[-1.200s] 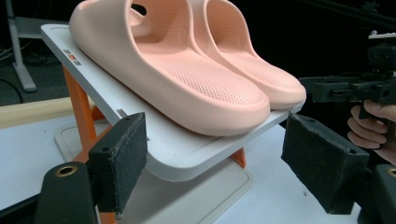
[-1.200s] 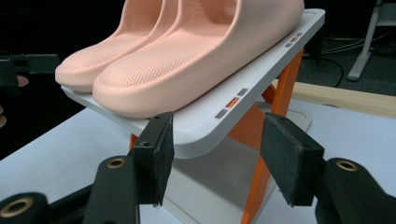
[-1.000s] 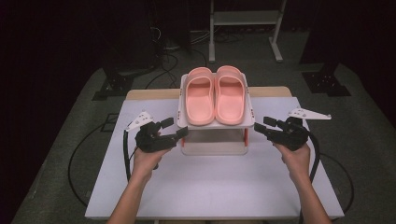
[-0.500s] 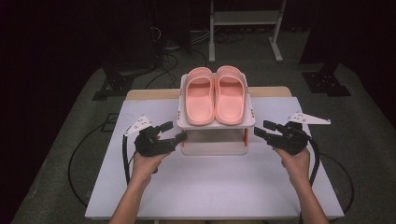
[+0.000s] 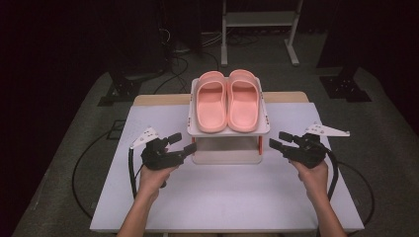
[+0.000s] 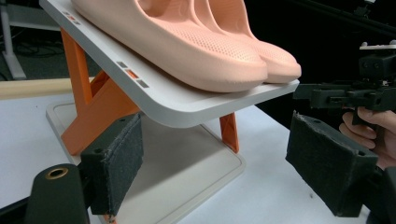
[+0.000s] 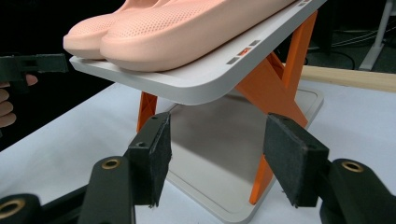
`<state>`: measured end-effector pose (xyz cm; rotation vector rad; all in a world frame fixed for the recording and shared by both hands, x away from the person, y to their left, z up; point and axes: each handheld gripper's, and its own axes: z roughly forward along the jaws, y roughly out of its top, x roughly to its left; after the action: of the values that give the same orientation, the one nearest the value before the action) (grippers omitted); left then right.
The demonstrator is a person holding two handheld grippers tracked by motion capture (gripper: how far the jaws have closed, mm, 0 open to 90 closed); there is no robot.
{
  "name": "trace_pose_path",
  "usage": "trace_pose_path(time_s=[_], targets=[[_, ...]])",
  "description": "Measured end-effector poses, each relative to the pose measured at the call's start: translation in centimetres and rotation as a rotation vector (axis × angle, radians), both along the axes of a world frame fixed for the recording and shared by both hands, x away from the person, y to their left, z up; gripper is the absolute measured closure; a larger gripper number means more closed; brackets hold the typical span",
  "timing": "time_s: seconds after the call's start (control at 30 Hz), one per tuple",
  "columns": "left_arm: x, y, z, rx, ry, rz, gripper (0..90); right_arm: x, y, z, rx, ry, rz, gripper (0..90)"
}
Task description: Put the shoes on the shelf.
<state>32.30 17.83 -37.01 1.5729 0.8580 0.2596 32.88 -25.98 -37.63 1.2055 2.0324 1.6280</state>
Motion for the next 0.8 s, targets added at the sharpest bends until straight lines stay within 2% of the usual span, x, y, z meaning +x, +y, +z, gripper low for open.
trace_pose_path(time_s=[0.8], targets=[[-0.4,1.1,-2.0,0.002,0.022,0.015,16.4,-1.0,-1.2,-2.0,0.013,0.032,-0.007,39.0]])
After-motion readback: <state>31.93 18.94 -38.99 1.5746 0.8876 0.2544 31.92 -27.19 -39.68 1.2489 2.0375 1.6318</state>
